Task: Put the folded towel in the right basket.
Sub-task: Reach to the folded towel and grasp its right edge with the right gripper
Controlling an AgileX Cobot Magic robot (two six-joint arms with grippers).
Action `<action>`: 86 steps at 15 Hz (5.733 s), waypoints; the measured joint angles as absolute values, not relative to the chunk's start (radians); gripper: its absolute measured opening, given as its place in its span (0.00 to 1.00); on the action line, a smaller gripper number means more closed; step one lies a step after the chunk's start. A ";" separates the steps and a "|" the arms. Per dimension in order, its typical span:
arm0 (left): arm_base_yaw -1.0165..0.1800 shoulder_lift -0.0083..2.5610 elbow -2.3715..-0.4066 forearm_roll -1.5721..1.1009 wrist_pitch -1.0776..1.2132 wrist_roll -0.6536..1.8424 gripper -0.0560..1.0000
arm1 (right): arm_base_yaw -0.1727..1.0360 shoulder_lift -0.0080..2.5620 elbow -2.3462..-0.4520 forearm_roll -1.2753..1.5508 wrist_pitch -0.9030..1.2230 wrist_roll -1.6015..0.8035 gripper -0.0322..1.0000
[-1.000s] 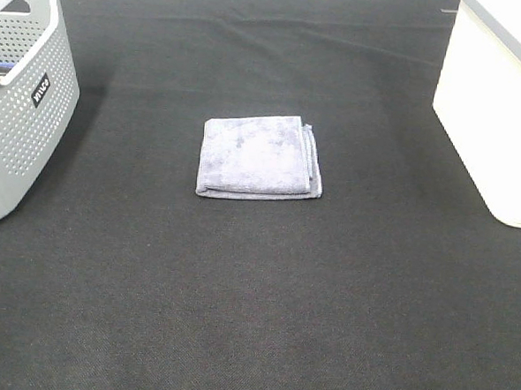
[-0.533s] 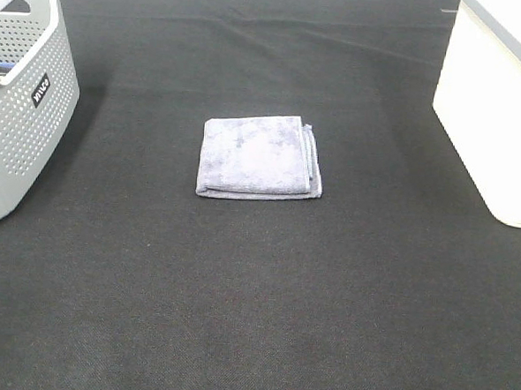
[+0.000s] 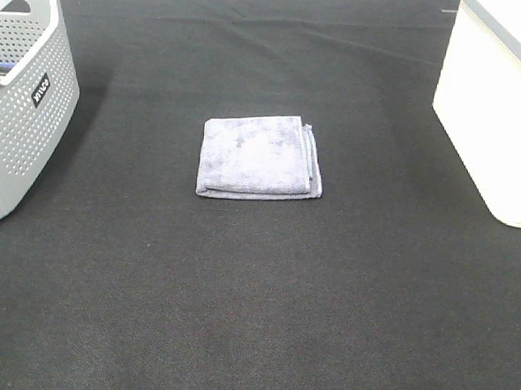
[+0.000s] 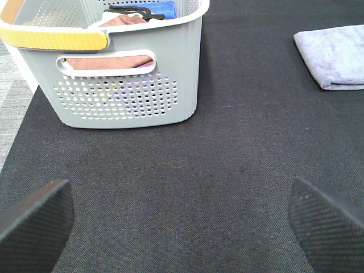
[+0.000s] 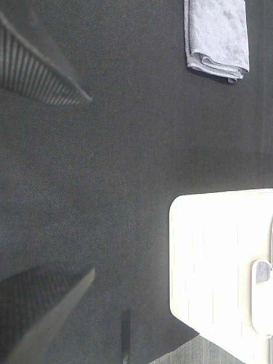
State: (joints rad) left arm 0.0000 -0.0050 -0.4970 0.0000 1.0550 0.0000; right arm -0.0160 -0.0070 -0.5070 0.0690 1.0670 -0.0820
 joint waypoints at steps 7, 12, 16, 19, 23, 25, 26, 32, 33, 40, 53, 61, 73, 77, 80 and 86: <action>0.000 -0.005 -0.497 0.000 1.055 0.000 0.98 | -0.016 -0.007 -0.507 0.069 1.067 -0.082 0.74; 0.000 -0.005 -0.497 0.000 1.055 0.000 0.98 | -0.016 -0.007 -0.507 0.069 1.067 -0.082 0.74; 0.000 -0.005 -0.497 0.000 1.055 0.000 0.98 | -0.016 -0.007 -0.507 0.069 1.067 -0.082 0.74; 0.000 -0.005 -0.497 0.000 1.055 0.000 0.98 | -0.016 -0.007 -0.507 0.069 1.067 -0.082 0.74; 0.000 -0.005 -0.497 0.000 1.055 0.000 0.98 | -0.016 -0.007 -0.507 0.069 1.067 -0.082 0.74; 0.000 -0.005 -0.497 0.000 1.055 0.000 0.98 | -0.016 -0.007 -0.507 0.069 1.067 -0.082 0.74; 0.000 -0.005 -0.497 0.000 1.055 0.000 0.98 | -0.016 -0.007 -0.507 0.069 1.067 -0.082 0.74; 0.000 -0.005 -0.497 0.000 1.055 0.000 0.98 | -0.016 -0.007 -0.507 0.069 1.066 -0.082 0.74; 0.000 -0.005 -0.497 0.000 1.055 0.000 0.98 | -0.016 0.006 -0.511 0.069 1.061 -0.082 0.74; 0.000 -0.005 -0.497 0.000 1.055 0.000 0.98 | -0.016 0.550 -0.687 0.104 0.796 -0.082 0.74; 0.000 -0.005 -0.497 0.000 1.055 0.000 0.98 | -0.016 1.601 -1.602 0.289 1.037 -0.146 0.74; 0.000 -0.005 -0.497 0.000 1.055 0.000 0.98 | 0.198 2.034 -1.928 0.331 1.115 -0.147 0.74; 0.000 -0.005 -0.497 0.000 1.055 0.000 0.98 | 0.211 2.529 -2.255 0.513 1.208 -0.169 0.74; 0.000 -0.005 -0.497 0.000 1.055 0.000 0.98 | 0.211 2.626 -2.306 0.574 1.216 -0.200 0.74; 0.000 -0.005 -0.497 0.000 1.055 0.000 0.98 | 0.210 2.654 -2.309 0.593 1.216 -0.238 0.74; 0.000 -0.005 -0.497 0.000 1.055 0.000 0.98 | 0.227 2.682 -2.314 0.708 1.217 -0.280 0.60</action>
